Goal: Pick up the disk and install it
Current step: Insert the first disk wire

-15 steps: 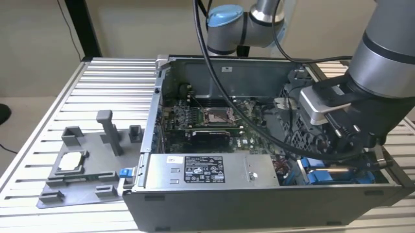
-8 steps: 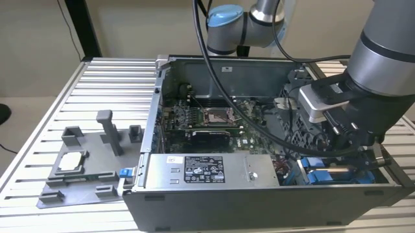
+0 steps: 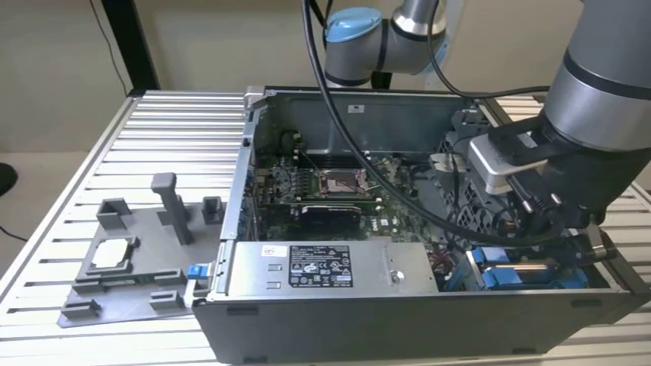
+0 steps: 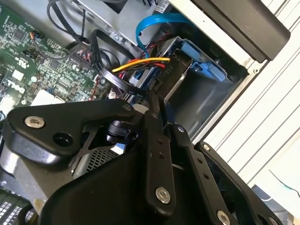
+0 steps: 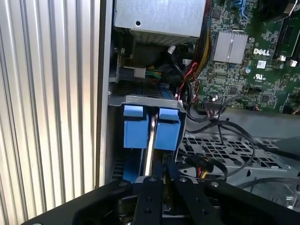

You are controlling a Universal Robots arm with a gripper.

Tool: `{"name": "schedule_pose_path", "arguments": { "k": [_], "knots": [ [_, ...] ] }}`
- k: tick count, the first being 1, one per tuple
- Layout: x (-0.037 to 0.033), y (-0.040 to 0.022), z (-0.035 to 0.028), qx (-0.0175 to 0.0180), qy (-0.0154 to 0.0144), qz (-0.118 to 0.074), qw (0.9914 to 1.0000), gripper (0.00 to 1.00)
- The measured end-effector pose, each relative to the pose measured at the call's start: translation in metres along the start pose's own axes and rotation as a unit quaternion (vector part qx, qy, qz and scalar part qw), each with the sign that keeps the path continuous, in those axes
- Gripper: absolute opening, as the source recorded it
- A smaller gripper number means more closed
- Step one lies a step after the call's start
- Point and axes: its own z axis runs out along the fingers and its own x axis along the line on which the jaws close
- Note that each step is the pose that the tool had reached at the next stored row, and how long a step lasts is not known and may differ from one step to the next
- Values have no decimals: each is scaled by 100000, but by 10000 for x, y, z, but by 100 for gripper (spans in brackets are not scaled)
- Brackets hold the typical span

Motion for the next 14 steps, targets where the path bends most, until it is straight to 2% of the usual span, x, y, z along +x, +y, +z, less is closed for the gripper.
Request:
{"name": "schedule_pose_path", "arguments": {
  "k": [14],
  "knots": [
    [-3, -33, 30, 65, 46, 134, 100000, 100]
  ]
}}
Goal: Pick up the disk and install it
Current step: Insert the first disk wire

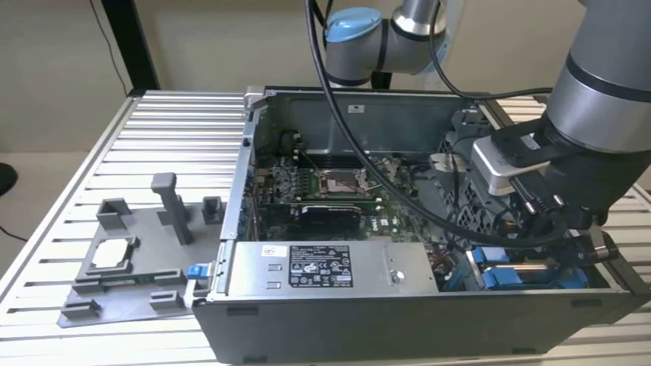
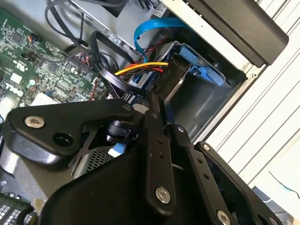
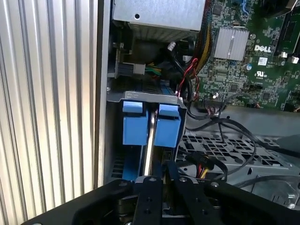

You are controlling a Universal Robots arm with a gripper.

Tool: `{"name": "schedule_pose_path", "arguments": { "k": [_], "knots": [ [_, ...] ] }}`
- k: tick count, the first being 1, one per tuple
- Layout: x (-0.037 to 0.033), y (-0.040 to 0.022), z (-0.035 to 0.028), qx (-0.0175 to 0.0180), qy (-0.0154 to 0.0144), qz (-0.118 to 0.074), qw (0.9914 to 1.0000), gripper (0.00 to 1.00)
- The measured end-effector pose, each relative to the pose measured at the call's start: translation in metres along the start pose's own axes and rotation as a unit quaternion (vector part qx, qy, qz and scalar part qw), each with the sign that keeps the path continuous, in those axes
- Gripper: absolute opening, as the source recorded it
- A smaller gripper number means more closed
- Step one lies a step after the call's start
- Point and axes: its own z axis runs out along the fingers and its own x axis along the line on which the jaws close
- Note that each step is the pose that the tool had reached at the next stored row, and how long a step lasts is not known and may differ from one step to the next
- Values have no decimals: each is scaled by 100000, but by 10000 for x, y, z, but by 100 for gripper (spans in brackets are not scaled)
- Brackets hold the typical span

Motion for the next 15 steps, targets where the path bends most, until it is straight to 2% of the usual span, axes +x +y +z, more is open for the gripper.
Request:
{"name": "schedule_pose_path", "arguments": {
  "k": [7, 12, 13, 15],
  "knots": [
    [-5, -9, 13, 61, 309, 1413, 99990, 100],
    [-59, -12, 17, 85, 502, 1955, 99980, 100],
    [-67, -13, 18, 24, 751, 1931, 99979, 100],
    [-71, -12, 18, -289, 1615, 1800, 99970, 100]
  ]
}}
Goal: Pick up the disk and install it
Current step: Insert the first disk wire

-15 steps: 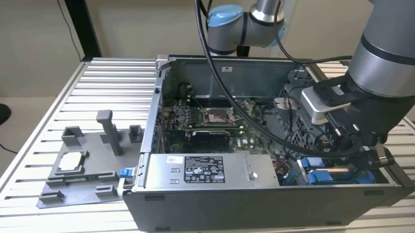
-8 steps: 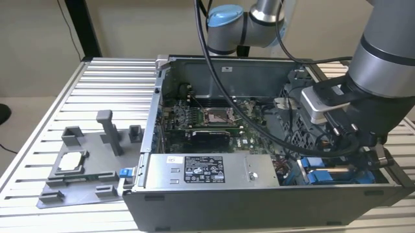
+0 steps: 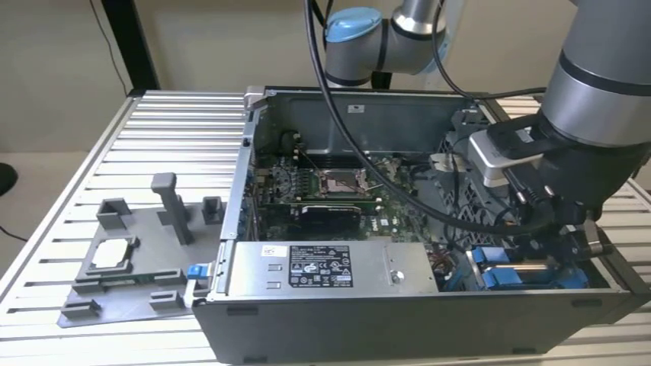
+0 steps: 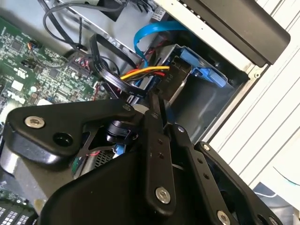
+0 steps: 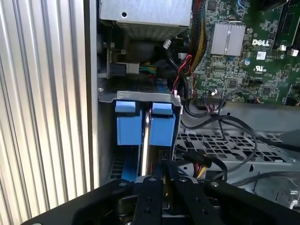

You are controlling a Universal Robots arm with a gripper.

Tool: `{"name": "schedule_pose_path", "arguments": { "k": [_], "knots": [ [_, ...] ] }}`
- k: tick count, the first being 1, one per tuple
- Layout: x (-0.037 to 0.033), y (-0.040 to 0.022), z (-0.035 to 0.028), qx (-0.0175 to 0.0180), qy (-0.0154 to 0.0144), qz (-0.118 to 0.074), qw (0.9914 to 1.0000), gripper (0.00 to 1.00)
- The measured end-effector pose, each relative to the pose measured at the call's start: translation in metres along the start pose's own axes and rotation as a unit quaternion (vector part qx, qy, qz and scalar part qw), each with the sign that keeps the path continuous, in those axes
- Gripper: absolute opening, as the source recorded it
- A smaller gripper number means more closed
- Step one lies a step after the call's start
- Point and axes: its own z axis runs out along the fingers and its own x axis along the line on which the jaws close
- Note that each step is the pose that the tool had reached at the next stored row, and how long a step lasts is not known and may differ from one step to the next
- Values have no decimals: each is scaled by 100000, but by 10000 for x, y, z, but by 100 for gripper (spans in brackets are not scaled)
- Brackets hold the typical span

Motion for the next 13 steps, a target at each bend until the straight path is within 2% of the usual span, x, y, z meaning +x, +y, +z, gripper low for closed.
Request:
{"name": "schedule_pose_path", "arguments": {
  "k": [1, 2, 4, 7, 13],
  "knots": [
    [-1, 0, 0, -82, 528, -91, 99999, 100],
    [-1, -1, 0, -105, 910, -163, 99996, 100],
    [-6, -1, 0, -126, 1462, -276, 99989, 100],
    [-42, -2, 1, -137, 1774, -313, 99984, 100],
    [-85, -3, 4, -133, 1804, -316, 99983, 100]
  ]
}}
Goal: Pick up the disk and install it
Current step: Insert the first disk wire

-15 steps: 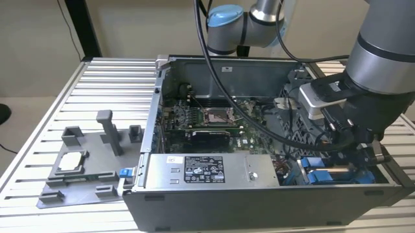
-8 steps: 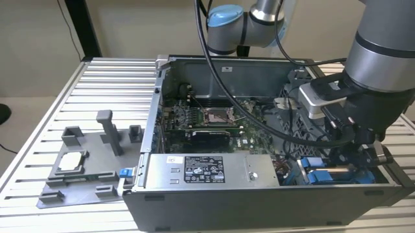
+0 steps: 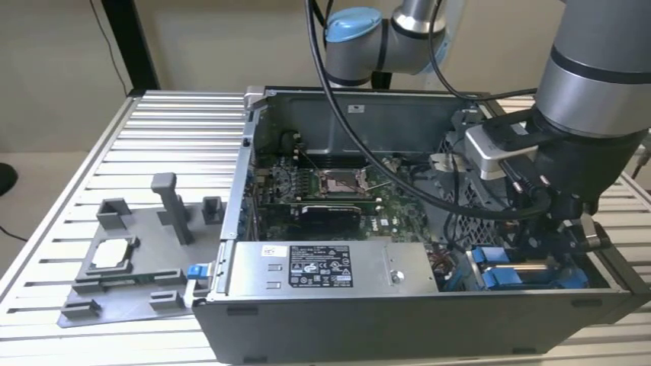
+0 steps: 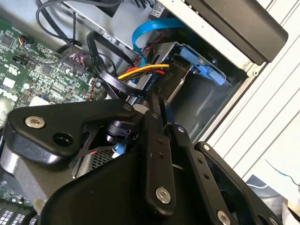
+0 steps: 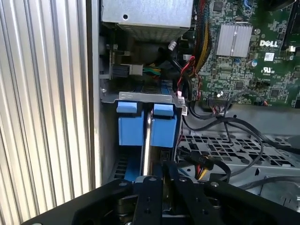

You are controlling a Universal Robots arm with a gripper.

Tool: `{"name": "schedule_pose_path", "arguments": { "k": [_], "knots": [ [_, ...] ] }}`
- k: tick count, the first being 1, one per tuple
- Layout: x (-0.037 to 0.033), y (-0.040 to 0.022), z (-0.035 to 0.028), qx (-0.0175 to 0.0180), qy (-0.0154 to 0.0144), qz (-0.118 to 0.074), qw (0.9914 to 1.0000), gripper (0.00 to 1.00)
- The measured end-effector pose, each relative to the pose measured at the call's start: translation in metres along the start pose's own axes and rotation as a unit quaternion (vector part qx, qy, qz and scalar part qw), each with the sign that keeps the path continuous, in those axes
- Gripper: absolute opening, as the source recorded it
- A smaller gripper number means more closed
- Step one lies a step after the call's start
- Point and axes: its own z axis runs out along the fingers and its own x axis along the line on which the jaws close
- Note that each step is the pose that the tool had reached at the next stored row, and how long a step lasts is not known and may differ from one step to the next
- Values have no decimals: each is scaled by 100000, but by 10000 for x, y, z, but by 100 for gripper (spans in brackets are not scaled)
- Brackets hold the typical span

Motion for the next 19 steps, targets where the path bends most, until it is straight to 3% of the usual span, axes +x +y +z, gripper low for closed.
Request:
{"name": "schedule_pose_path", "arguments": {
  "k": [9, 13, 19],
  "knots": [
    [0, -2, -1, -16, 7, 0, 100000, 100],
    [1, -13, -52, -69, 10, 25, 100000, 100],
    [1, -14, -56, -77, 4, 30, 100000, 100]
  ]
}}
